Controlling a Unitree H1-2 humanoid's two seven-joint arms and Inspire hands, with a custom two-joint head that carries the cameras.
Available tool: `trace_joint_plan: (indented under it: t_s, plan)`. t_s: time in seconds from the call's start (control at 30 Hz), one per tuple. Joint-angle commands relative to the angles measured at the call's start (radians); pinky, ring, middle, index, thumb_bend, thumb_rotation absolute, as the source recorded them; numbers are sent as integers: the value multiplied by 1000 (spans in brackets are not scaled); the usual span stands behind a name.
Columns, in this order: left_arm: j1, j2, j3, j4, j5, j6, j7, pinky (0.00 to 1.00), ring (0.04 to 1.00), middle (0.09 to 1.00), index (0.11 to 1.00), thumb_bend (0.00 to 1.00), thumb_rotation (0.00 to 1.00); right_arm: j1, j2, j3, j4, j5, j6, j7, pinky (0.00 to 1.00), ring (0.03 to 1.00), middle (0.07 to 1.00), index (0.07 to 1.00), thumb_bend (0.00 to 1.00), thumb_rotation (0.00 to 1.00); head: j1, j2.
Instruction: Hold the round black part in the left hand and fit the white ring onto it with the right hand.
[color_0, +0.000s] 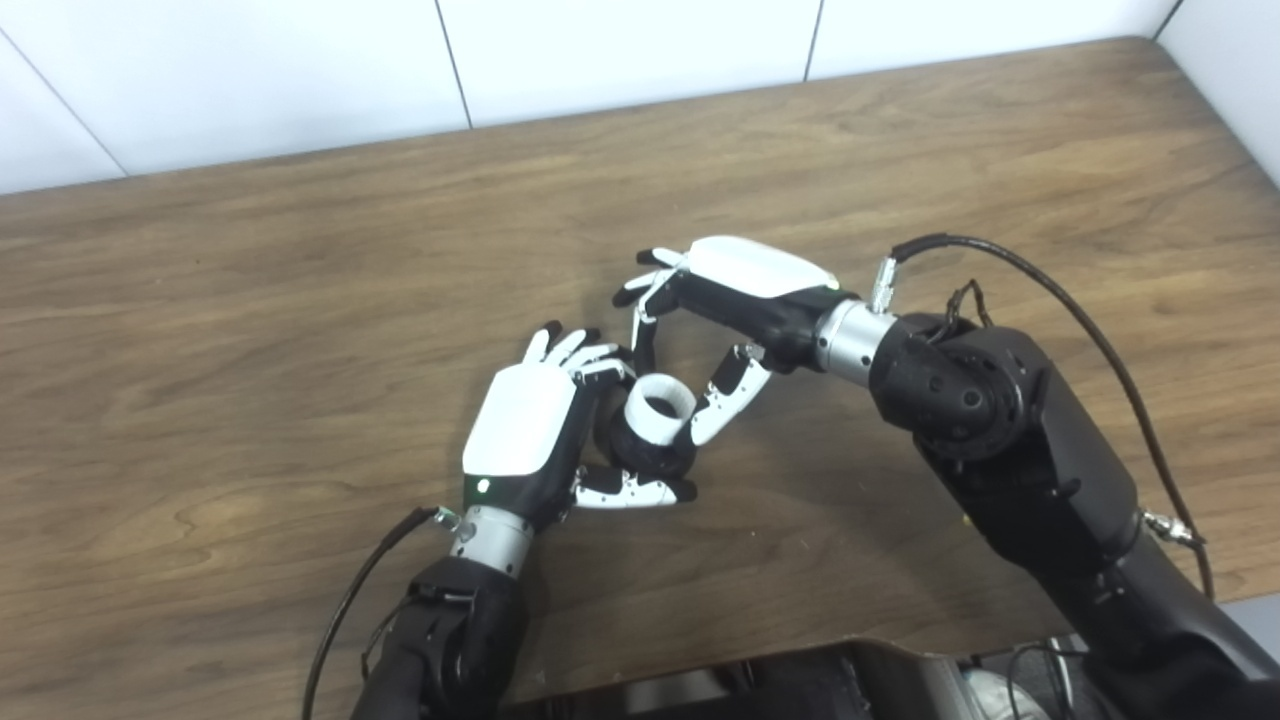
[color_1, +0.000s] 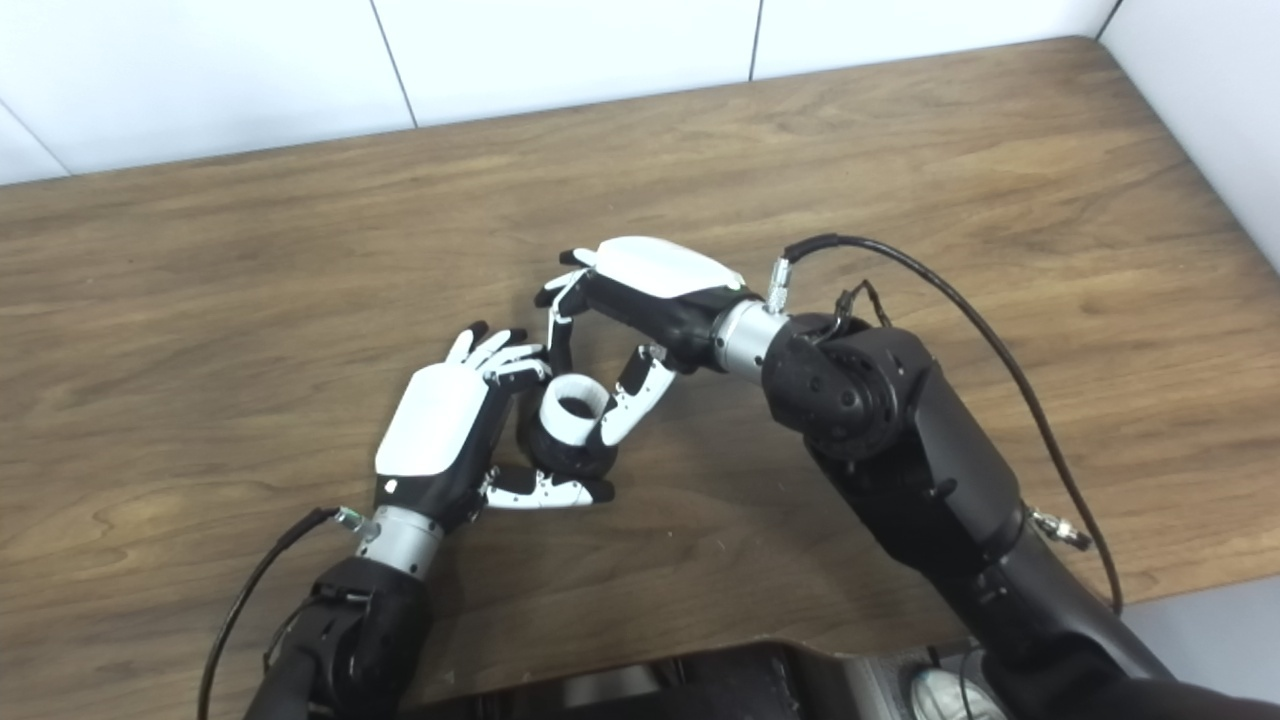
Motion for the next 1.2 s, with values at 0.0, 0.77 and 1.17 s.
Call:
trace_joint_plan:
  t_s: [0.0, 0.77, 1.17]
  plan:
    - [0, 2, -1, -16, 15, 3, -10, 1000, 913, 803, 483, 525, 57, -32, -8, -14, -17, -12, -16, -26, 1000, 1000, 871, 483, 525, 134, -1, 1]
    - [-5, -9, -3, -1, 12, -2, 5, 1000, 915, 808, 483, 525, 57, -21, 10, 25, -66, -42, -39, -13, 1000, 1000, 864, 482, 525, 134, 0, -1]
    - [-7, -12, -3, -1, 17, 2, 6, 1000, 913, 804, 483, 525, 57, -27, 2, 24, -63, -48, -37, -4, 1000, 1000, 865, 482, 525, 133, -2, 0]
